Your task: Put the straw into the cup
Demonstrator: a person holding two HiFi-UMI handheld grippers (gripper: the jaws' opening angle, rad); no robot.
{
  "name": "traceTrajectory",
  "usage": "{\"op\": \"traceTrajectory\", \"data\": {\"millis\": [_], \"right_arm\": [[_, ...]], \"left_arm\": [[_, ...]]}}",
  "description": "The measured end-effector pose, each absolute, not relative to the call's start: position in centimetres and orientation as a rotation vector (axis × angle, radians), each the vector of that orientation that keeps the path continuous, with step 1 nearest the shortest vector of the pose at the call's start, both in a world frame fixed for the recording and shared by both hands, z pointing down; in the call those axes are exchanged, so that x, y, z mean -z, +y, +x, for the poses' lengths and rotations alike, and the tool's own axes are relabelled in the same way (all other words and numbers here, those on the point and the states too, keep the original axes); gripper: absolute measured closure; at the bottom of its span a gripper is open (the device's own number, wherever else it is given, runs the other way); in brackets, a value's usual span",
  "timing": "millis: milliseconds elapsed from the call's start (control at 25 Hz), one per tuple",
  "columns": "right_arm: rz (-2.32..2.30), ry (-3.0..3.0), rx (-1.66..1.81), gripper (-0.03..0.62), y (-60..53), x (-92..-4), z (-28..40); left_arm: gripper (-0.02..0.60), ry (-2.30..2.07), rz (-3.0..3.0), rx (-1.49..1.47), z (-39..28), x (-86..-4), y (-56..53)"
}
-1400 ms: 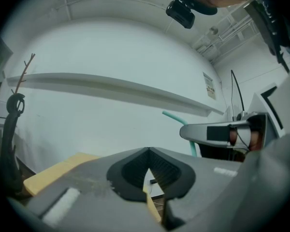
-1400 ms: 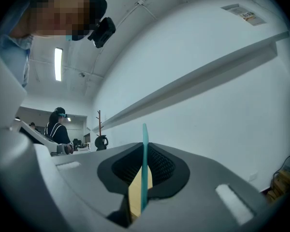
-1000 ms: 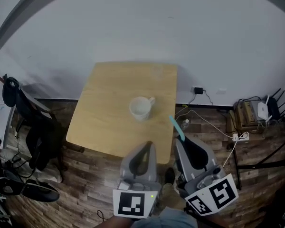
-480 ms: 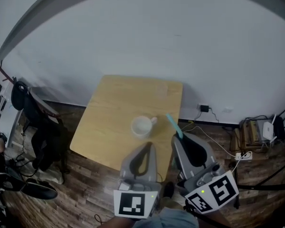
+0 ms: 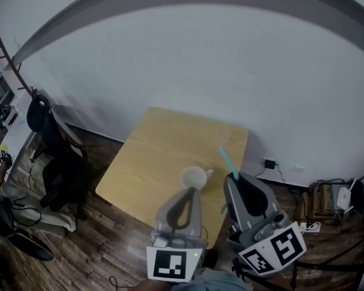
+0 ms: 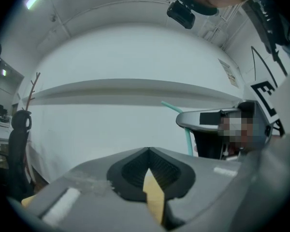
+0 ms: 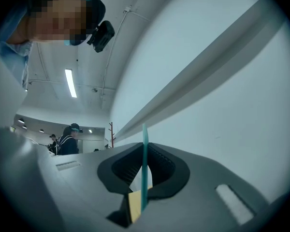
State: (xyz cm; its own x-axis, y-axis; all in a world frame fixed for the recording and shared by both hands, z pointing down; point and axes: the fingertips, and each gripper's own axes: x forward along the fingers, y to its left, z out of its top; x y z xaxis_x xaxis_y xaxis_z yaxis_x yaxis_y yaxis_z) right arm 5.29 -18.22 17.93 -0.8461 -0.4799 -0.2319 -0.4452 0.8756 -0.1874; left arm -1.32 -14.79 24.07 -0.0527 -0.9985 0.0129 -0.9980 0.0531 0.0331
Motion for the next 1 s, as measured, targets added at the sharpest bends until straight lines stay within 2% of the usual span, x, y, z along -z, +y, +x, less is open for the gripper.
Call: {"op": "traceTrajectory", "data": {"millis": [520,1000], "right_arm": [[-0.69,2.868,0.218,0.56,-21.8,-20.2,-3.1],[-0.717,2.889,0.234,0.56,-26.0,-21.5,-7.8]], "left_arm": [[0.566,-2.19,2.086,0.077,-8.4,-26.4,-19.0],[0.566,-2.129,2.087,0.091,-12.7,-27.5,-23.5]]}}
